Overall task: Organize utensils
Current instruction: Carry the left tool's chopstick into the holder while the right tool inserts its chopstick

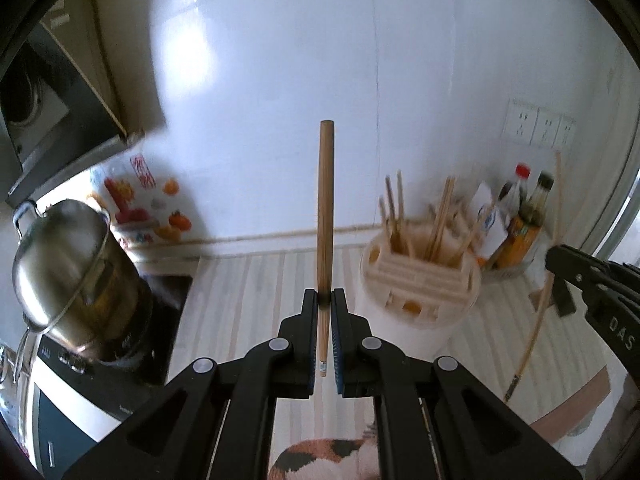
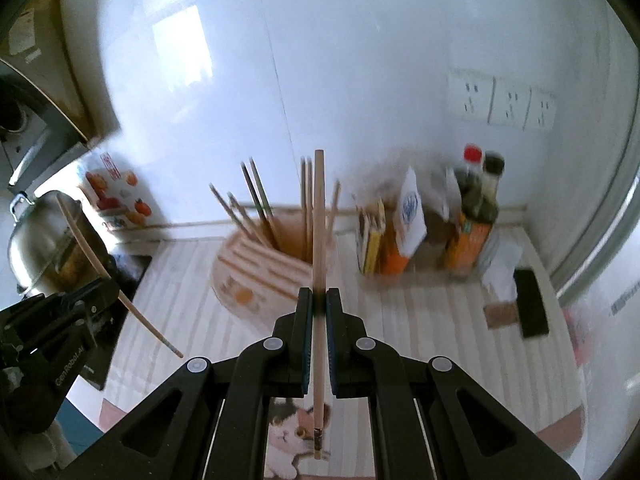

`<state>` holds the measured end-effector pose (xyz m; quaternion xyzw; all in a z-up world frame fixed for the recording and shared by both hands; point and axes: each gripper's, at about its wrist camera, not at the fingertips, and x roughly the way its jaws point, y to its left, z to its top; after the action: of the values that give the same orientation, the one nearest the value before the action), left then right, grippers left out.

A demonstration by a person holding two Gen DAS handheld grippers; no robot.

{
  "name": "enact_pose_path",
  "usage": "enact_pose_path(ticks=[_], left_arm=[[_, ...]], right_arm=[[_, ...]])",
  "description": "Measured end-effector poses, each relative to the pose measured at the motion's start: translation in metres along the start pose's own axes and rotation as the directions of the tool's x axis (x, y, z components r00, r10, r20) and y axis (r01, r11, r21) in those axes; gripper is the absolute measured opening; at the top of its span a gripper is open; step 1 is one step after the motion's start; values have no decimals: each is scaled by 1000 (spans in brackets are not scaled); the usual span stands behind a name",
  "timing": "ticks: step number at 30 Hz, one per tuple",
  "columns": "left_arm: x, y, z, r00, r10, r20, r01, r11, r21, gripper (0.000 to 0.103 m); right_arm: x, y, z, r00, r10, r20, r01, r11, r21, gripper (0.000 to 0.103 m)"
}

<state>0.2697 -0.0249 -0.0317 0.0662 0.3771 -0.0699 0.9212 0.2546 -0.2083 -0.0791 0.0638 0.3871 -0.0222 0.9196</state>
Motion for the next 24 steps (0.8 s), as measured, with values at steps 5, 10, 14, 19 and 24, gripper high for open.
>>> enact_pose_path(ticks=[5,10,14,19,24], left_arm=[[-18,2,31,998,-55,40,55,998,-15,4],[-28,0,63,992,-102,69,103,995,-9,4],[-32,-1,87,989,-118,94,119,993,-3,4],[-25,-7,110,984,-150,96,151,988,-5,4],[-7,-15,127,978,-193,78,195,981,-21,4]], right_arm=[[-20,5,39,997,25,76,-24,1000,-14,7],[-26,7,75,991,41,130,-39,999,-14,7],[-23,7,100,986,45,158,-45,999,-3,7],[-7,-1,127,983,62,170,-71,996,49,7],[13,-9,147,981,63,182,-81,993,92,7]])
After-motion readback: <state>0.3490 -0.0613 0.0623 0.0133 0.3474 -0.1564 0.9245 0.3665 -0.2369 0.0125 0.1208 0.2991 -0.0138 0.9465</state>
